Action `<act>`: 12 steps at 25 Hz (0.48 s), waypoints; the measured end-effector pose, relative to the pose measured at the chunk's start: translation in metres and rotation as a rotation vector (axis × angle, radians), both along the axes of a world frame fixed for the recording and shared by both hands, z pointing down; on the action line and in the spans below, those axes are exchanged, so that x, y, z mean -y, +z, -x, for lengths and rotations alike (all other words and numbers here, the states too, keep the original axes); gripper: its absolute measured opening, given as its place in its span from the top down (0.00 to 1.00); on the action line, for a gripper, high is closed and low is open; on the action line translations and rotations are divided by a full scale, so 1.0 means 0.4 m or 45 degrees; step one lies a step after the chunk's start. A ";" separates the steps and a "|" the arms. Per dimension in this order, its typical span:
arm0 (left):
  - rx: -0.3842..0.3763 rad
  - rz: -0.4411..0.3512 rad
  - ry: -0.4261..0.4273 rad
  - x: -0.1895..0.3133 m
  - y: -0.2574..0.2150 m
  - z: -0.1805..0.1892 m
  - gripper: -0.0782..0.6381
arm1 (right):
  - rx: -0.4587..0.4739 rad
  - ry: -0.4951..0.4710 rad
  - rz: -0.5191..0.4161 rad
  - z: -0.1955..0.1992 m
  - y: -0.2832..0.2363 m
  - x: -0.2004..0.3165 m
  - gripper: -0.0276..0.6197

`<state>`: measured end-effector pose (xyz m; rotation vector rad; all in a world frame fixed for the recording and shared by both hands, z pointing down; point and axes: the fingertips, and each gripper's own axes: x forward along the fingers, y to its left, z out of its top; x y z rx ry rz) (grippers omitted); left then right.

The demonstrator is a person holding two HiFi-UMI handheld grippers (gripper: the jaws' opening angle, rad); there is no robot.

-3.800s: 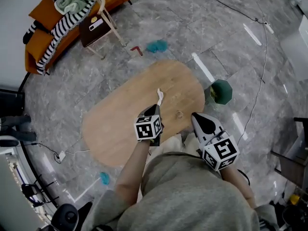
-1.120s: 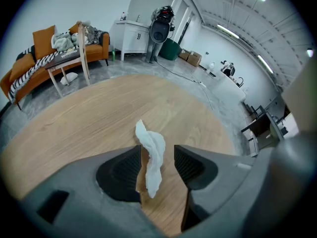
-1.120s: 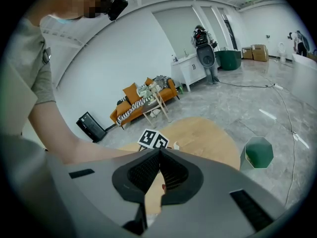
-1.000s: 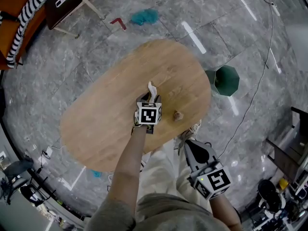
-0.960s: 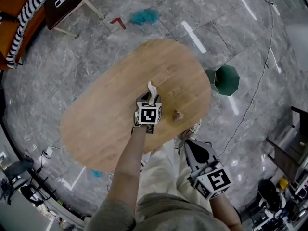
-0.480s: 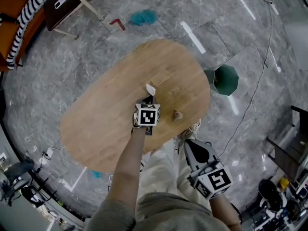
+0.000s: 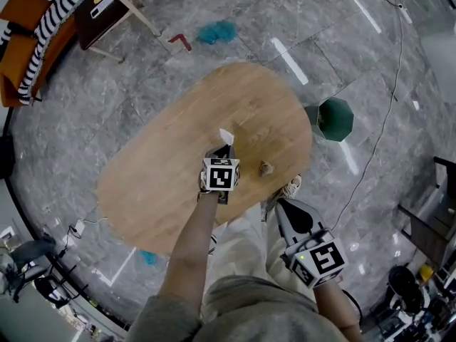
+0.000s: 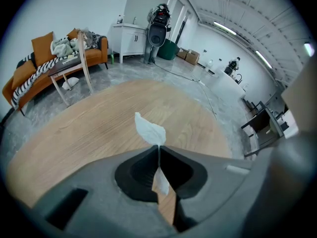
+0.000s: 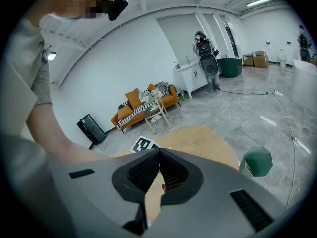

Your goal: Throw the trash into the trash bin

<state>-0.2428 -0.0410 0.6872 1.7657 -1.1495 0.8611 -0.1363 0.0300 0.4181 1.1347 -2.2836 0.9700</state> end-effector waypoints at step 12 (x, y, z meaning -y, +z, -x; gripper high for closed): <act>-0.028 -0.016 0.015 -0.033 -0.138 -0.006 0.86 | -0.006 -0.055 -0.090 0.019 -0.078 0.002 0.95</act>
